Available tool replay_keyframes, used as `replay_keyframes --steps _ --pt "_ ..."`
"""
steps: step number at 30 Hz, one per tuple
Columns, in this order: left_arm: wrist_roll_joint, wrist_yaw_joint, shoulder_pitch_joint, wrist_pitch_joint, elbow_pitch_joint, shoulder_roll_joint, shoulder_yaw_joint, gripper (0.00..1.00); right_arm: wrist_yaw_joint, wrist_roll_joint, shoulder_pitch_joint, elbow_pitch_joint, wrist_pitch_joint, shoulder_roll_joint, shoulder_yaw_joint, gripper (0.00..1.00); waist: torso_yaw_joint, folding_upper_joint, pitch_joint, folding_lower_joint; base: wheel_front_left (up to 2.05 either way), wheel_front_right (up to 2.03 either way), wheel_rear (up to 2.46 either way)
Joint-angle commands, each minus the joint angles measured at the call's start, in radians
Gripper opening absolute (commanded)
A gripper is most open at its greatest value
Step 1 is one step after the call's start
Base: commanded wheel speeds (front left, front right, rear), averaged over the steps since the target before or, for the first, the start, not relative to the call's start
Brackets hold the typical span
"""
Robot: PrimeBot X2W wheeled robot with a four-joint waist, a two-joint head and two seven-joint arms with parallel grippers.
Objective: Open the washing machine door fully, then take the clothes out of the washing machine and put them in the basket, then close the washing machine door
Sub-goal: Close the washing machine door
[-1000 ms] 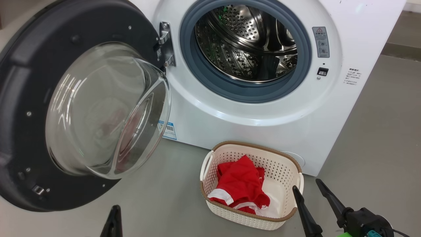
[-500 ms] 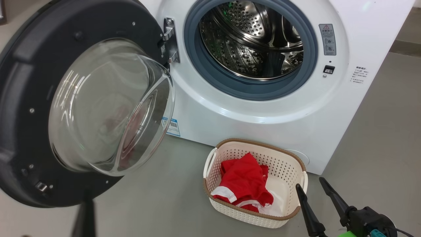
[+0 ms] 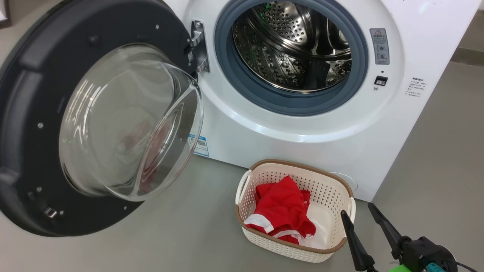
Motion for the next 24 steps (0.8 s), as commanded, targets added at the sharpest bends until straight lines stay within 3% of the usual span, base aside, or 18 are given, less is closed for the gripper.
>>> replay_keyframes --steps 1,10,13,24 --pt "-0.022 -0.004 -0.056 0.013 -0.008 0.043 0.051 0.0 0.005 -0.006 -0.026 -0.028 -0.006 -0.011 0.02 1.0 0.0 -0.0001 0.0 0.0 0.0 0.0 0.0" --pt "-0.157 0.061 -0.208 0.073 0.266 0.222 0.195 0.0 0.005 -0.01 -0.034 -0.029 -0.006 -0.011 0.024 1.0 -0.012 -0.0001 0.007 0.0 0.0 0.0 0.0" --pt "-0.181 0.065 -0.244 0.088 0.367 0.265 0.221 0.0 0.005 -0.015 -0.043 -0.029 -0.006 -0.011 0.024 1.0 -0.026 -0.0001 0.014 0.0 0.0 0.0 0.0" --pt "-0.146 0.056 -0.309 0.184 0.585 0.348 0.128 0.0 0.005 -0.023 -0.048 -0.031 -0.005 -0.011 0.024 1.0 -0.047 -0.0001 0.028 0.0 0.0 0.0 0.0"
